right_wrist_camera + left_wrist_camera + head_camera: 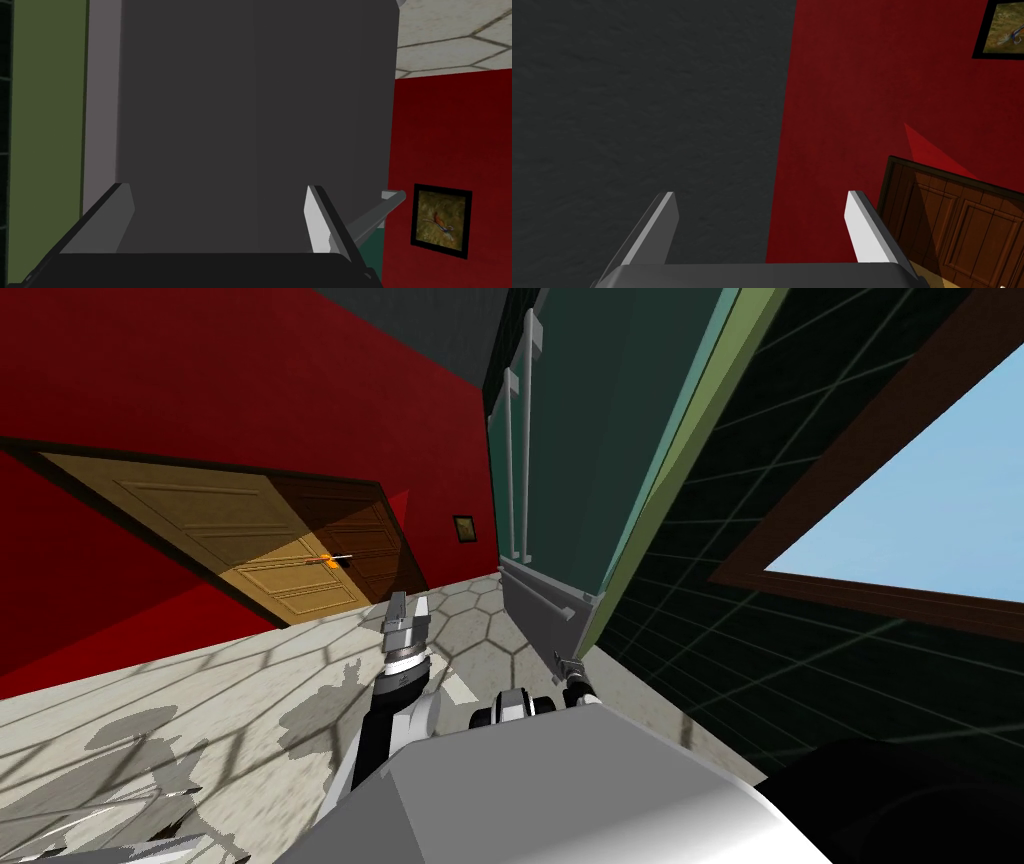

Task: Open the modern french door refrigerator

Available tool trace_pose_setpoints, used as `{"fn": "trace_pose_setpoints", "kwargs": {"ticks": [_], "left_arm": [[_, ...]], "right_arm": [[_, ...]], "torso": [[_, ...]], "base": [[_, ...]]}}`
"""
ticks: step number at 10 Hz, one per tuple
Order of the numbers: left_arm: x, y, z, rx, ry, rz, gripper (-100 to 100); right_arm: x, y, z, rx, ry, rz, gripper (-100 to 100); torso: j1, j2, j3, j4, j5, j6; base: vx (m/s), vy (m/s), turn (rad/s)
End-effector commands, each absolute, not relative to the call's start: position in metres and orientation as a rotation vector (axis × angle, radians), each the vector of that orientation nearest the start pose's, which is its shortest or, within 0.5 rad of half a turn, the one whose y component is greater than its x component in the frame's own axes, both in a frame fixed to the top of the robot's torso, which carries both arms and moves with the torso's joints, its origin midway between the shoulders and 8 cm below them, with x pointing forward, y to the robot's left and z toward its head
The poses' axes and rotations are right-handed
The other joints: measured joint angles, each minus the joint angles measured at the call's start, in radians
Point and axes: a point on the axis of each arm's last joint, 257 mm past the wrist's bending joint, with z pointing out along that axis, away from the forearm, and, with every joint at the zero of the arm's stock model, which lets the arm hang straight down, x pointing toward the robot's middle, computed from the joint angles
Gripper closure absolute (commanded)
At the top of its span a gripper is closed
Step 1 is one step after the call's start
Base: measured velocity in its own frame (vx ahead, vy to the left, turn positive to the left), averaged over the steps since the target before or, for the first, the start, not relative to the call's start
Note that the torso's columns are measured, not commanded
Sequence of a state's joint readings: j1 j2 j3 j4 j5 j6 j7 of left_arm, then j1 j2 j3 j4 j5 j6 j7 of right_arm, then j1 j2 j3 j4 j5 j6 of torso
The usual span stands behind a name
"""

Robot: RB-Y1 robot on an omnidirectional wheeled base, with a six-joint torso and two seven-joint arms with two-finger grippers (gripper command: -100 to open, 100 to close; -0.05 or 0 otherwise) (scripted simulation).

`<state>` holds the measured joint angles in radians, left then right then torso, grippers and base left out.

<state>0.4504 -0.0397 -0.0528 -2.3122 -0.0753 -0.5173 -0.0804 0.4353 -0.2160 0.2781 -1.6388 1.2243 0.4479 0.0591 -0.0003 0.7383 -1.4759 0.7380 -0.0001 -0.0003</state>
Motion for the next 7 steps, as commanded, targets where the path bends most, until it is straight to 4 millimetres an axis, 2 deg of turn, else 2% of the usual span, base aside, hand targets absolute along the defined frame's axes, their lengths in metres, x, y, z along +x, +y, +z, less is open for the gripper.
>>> {"fn": "trace_pose_setpoints", "kwargs": {"ticks": [1,2,4,5,7], "left_arm": [[0.339,0.25,0.058,-0.541,0.574,-1.267,0],[0.339,0.25,0.058,-0.541,0.574,-1.267,0],[0.339,0.25,0.058,-0.541,0.574,-1.267,0],[0.339,0.25,0.058,-0.541,0.574,-1.267,0],[0.339,0.25,0.058,-0.541,0.574,-1.267,0]], "right_arm": [[0.352,-0.321,-0.419,0.254,2.001,-0.319,-100],[0.345,-0.328,-0.428,0.224,2.019,-0.388,-100],[0.346,-0.331,-0.422,0.191,2.001,-0.429,-100],[0.341,-0.337,-0.429,0.154,2.01,-0.497,-100],[0.342,-0.34,-0.423,0.125,1.99,-0.535,-100]], "torso": [[0.0,0.0,0.0,0.0,0.0,0.0],[0.001,-0.001,0.0,0.0,0.0,0.001],[0.0,-0.001,0.0,0.0,0.0,0.001],[0.001,0.0,0.0,0.0,0.0,0.001],[0.0,0.0,0.0,0.0,0.0,0.001]], "base": [[-0.008,-0.013,-0.001],[-0.008,-0.021,0.129],[-0.007,-0.022,0.036],[-0.014,-0.026,0.126],[-0.011,-0.024,0.045]]}}
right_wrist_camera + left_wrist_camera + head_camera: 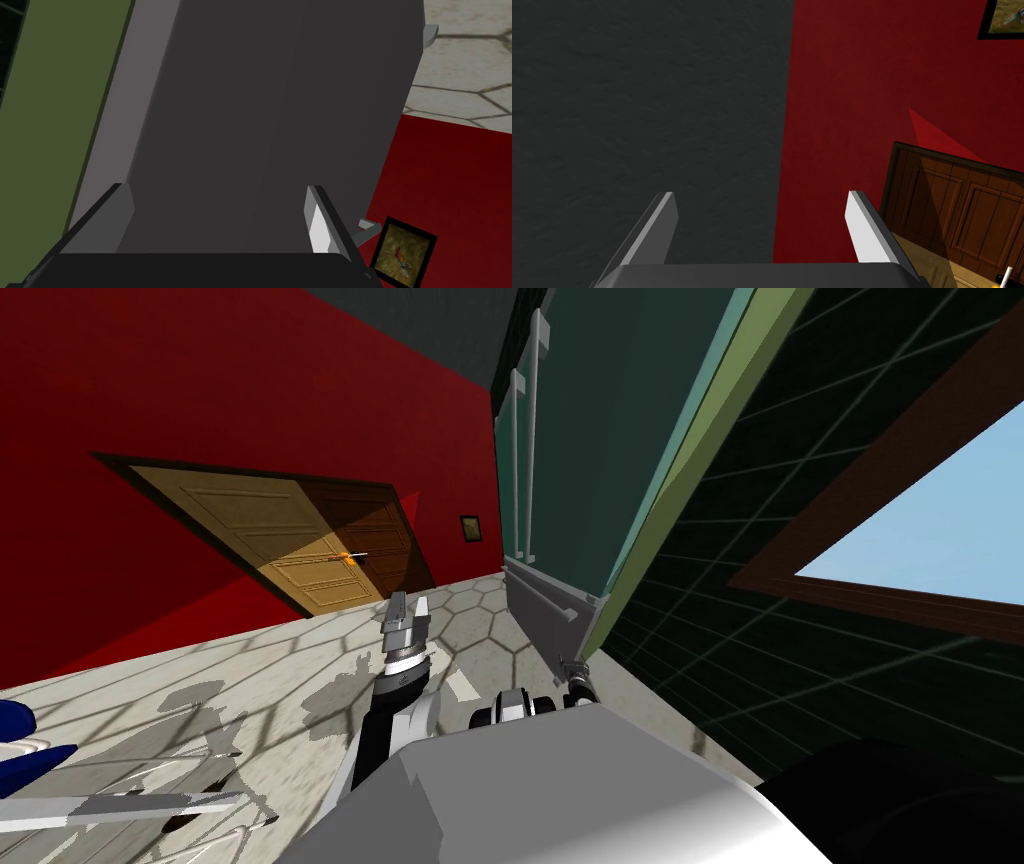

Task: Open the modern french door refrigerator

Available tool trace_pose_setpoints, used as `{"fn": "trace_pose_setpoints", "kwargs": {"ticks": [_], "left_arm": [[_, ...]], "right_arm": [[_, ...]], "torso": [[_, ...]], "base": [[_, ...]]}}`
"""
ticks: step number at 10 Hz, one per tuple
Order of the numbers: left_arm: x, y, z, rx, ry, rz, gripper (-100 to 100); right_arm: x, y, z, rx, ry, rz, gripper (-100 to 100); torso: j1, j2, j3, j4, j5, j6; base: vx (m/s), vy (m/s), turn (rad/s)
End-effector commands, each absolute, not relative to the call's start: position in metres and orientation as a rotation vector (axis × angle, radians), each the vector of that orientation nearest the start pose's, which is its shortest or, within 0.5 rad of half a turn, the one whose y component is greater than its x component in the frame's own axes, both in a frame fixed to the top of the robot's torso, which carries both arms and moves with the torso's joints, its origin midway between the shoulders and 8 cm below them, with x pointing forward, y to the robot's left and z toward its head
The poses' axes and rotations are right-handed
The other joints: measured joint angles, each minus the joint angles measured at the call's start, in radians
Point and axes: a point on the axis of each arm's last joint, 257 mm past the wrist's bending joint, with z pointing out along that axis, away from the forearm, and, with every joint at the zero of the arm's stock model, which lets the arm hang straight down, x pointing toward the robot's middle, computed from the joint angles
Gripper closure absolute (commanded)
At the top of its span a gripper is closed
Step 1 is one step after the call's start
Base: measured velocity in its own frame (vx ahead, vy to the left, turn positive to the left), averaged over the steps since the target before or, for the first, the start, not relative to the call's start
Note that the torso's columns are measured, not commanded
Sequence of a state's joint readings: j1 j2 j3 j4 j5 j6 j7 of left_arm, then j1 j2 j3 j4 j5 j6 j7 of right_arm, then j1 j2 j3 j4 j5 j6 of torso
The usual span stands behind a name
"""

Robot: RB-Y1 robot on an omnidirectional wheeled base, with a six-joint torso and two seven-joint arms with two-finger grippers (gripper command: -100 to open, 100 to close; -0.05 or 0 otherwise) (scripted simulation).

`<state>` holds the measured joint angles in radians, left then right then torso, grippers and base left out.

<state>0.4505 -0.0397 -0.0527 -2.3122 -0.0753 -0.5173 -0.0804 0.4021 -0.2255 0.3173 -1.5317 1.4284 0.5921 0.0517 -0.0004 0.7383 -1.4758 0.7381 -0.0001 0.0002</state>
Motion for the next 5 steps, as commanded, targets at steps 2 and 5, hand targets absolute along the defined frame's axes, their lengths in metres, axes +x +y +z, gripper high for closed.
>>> {"fn": "trace_pose_setpoints", "kwargs": {"ticks": [2,5], "left_arm": [[0.3393,0.2499,0.0579,-0.541,0.574,-1.268,0],[0.3393,0.2499,0.0578,-0.541,0.574,-1.267,0]], "right_arm": [[0.3395,-0.348,-0.421,0.057,1.969,-0.635,-100],[0.3377,-0.3542,-0.4167,-0.011,1.937,-0.729,-100]], "torso": [[0.0,0.0,0.0,0.0,0.0,-0.001],[0.0,0.0,0.0,0.0,0.0,0.0]], "base": [[-0.012,-0.03,0.119],[-0.009,-0.038,0.065]]}}
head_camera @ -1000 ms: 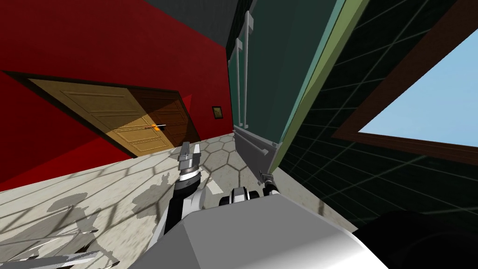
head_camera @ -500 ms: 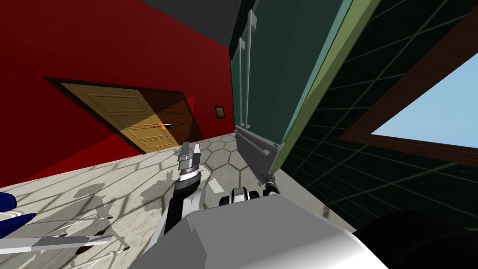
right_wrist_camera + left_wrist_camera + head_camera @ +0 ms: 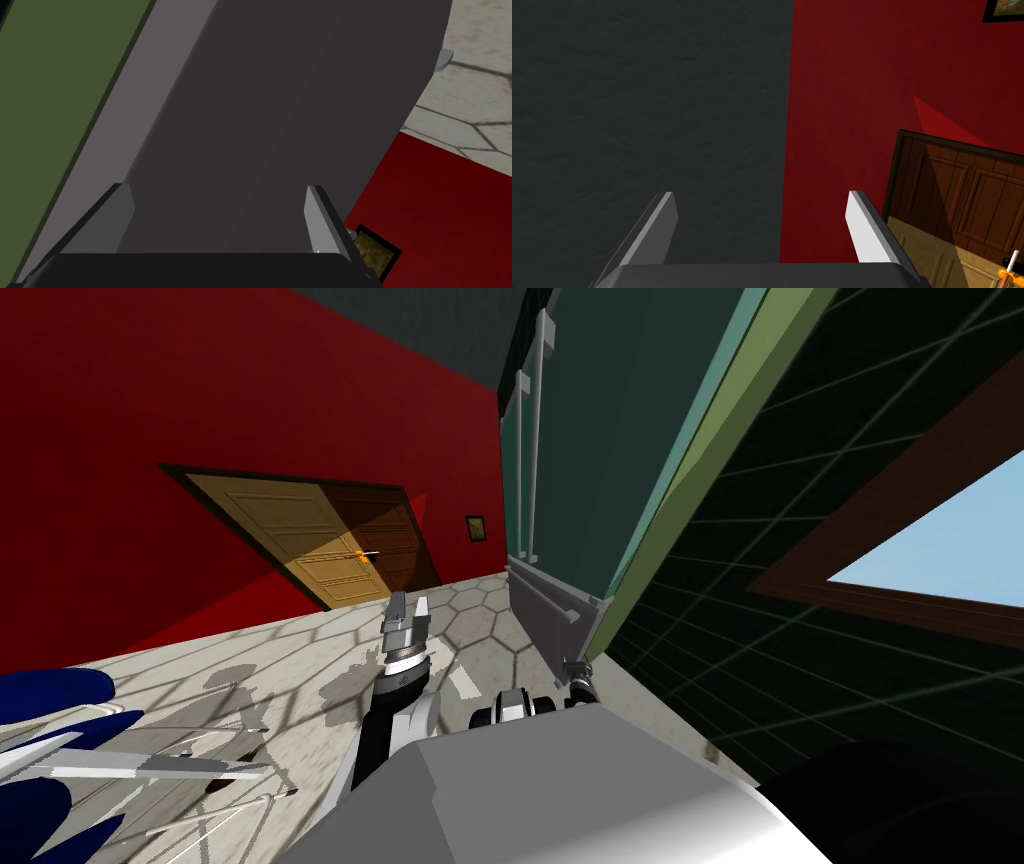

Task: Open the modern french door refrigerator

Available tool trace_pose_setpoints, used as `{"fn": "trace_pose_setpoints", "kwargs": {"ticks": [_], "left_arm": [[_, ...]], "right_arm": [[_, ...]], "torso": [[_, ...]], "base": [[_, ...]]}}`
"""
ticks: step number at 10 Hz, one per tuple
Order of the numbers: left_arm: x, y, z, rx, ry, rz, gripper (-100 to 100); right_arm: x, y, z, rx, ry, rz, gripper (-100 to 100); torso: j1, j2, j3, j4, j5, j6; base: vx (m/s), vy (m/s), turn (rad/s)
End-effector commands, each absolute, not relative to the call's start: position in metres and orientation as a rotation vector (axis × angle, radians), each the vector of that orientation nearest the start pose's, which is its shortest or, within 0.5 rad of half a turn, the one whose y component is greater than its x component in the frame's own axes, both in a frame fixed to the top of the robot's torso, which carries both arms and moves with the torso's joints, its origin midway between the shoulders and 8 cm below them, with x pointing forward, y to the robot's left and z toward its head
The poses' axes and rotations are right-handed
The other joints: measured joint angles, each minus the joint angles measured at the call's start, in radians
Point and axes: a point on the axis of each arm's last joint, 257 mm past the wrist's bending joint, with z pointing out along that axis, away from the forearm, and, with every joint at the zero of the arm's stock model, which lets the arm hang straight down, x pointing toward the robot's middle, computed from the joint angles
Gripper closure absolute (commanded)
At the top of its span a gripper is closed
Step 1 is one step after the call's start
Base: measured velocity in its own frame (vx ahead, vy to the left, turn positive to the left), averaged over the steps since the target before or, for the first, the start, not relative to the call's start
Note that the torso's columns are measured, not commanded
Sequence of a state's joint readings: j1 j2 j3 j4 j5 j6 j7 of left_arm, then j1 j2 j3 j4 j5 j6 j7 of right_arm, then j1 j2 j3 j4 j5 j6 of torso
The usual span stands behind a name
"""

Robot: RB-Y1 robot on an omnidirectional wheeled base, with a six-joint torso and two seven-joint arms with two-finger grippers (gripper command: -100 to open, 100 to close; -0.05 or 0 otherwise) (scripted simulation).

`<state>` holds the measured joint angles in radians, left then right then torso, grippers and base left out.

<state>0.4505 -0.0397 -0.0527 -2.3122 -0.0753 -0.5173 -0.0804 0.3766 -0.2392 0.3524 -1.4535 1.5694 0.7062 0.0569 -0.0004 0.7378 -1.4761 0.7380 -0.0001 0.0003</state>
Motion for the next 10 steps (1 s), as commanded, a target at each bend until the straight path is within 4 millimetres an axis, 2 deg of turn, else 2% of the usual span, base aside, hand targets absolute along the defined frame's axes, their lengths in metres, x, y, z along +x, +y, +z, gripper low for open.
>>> {"fn": "trace_pose_setpoints", "kwargs": {"ticks": [1,5,10], "left_arm": [[0.339,0.25,0.058,-0.541,0.574,-1.267,0],[0.339,0.25,0.058,-0.541,0.574,-1.267,0],[0.339,0.25,0.058,-0.541,0.574,-1.267,0]], "right_arm": [[0.335,-0.358,-0.417,-0.056,1.922,-0.792,-100],[0.335,-0.365,-0.403,-0.188,1.831,-0.943,-100],[0.339,-0.365,-0.374,-0.336,1.673,-1.097,-100]], "torso": [[0.002,0.0,0.0,0.0,0.001,0.0],[0.0,0.0,0.0,0.0,0.0,0.0],[0.0,0.0,0.0,0.0,0.0,-0.001]], "base": [[-0.007,-0.025,0.135],[-0.007,-0.047,0.119],[-0.002,-0.054,0.106]]}}
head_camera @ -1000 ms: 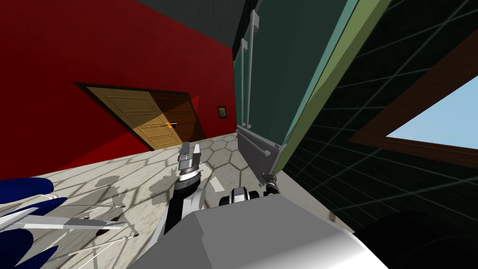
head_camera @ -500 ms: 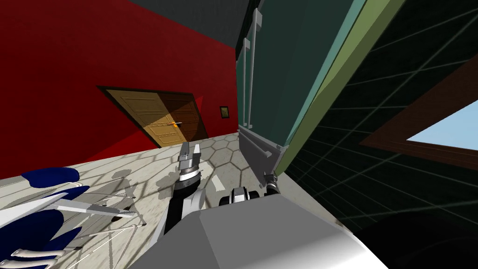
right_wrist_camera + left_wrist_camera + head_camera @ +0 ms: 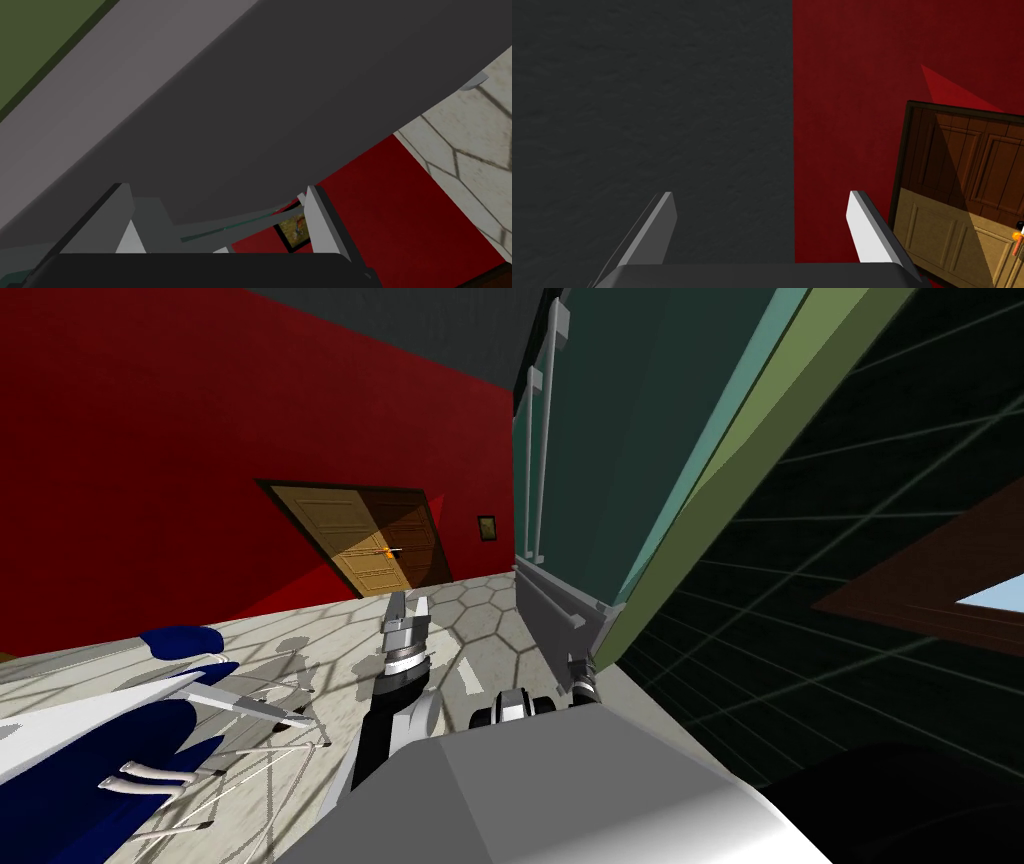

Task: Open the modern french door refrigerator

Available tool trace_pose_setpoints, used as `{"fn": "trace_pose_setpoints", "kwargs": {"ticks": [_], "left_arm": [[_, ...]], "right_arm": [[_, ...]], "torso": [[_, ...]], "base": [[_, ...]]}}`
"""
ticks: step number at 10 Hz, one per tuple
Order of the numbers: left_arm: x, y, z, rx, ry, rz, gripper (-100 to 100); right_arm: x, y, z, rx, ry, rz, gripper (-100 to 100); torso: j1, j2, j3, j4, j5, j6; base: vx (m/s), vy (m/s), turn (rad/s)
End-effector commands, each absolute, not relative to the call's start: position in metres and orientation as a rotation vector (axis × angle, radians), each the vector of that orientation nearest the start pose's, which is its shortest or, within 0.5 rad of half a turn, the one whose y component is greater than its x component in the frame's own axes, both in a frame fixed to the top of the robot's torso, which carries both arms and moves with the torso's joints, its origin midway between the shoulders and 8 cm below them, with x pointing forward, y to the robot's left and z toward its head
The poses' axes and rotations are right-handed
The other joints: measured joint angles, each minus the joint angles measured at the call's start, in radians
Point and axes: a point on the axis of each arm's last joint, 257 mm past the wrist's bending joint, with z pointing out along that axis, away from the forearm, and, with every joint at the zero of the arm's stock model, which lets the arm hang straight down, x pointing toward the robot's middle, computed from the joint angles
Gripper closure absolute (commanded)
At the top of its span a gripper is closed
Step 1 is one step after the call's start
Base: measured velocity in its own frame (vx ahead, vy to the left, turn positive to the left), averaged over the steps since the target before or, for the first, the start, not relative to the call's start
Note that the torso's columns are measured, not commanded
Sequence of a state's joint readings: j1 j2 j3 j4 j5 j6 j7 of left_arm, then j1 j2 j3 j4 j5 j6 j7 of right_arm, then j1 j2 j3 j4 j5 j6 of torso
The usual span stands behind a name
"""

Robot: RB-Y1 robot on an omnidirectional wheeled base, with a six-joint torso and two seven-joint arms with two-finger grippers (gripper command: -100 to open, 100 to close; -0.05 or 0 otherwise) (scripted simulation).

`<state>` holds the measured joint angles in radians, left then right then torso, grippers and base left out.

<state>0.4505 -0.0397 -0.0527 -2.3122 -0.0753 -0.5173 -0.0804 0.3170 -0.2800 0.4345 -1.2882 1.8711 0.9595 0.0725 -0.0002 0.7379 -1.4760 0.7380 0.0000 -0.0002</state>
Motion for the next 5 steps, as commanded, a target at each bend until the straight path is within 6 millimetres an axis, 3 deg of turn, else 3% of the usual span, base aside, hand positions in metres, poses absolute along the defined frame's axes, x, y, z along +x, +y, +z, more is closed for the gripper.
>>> {"fn": "trace_pose_setpoints", "kwargs": {"ticks": [1,5], "left_arm": [[0.339,0.25,0.058,-0.541,0.574,-1.267,0],[0.339,0.25,0.058,-0.541,0.574,-1.267,0]], "right_arm": [[0.339,-0.366,-0.369,-0.378,1.628,-1.142,-100],[0.342,-0.36,-0.346,-0.49,1.481,-1.233,-100]], "torso": [[0.0,0.0,0.0,0.0,0.0,0.001],[0.001,0.0,0.0,0.0,0.0,0.0]], "base": [[-0.004,-0.057,0.128],[-0.002,-0.056,0.105]]}}
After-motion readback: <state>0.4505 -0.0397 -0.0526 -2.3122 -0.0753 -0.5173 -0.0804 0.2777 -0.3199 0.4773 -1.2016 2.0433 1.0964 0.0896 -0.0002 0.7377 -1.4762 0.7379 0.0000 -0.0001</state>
